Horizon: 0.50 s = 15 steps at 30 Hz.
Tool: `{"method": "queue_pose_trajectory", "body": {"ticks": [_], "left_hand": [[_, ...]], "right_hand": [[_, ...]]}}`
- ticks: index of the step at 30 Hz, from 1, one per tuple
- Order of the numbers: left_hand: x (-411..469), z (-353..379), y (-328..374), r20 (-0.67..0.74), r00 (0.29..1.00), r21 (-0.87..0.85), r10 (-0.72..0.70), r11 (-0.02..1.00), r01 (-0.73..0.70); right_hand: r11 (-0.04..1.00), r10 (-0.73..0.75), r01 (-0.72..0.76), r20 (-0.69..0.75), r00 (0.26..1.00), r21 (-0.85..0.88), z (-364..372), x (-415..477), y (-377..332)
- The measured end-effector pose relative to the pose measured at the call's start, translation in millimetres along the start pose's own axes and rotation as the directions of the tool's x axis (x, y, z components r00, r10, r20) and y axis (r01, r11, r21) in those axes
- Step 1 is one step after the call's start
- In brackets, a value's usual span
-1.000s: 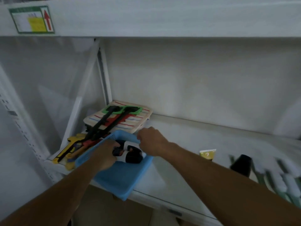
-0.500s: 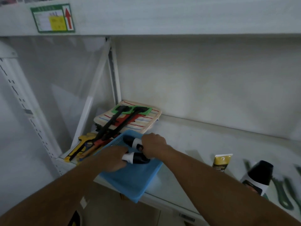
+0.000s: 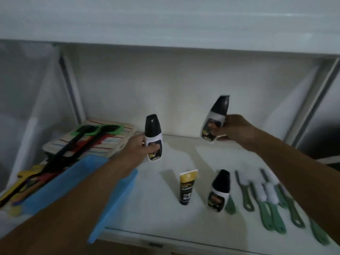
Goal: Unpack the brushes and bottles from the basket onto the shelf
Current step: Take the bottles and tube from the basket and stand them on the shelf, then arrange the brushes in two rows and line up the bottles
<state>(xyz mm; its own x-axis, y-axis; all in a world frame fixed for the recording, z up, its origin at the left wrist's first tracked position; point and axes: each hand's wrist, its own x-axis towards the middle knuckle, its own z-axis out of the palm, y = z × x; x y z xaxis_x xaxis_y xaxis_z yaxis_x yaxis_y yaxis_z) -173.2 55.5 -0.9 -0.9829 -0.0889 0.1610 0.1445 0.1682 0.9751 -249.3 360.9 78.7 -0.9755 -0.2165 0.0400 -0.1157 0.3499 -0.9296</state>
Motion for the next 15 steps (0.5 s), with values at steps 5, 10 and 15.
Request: {"method": "queue_pose_trajectory", "body": {"ticks": [5,10,15], "left_hand": [[22,72,-45,0.069,0.992,0.024,-0.105,0.994,0.104],[19,96,-76,0.049,0.982,0.016,-0.181,0.983,0.180],[18,99,-76,0.023,0.959,0.034,-0.283,0.959,0.282]], "right_hand": [[0.975,0.088,-0.076,0.052,0.995,-0.207,-3,-4,87],[0.871,0.061,-0.026,0.056,0.997,-0.491,29,5,131],[0.841,0.044,0.025,0.115,0.992,-0.540,30,-1,136]]}}
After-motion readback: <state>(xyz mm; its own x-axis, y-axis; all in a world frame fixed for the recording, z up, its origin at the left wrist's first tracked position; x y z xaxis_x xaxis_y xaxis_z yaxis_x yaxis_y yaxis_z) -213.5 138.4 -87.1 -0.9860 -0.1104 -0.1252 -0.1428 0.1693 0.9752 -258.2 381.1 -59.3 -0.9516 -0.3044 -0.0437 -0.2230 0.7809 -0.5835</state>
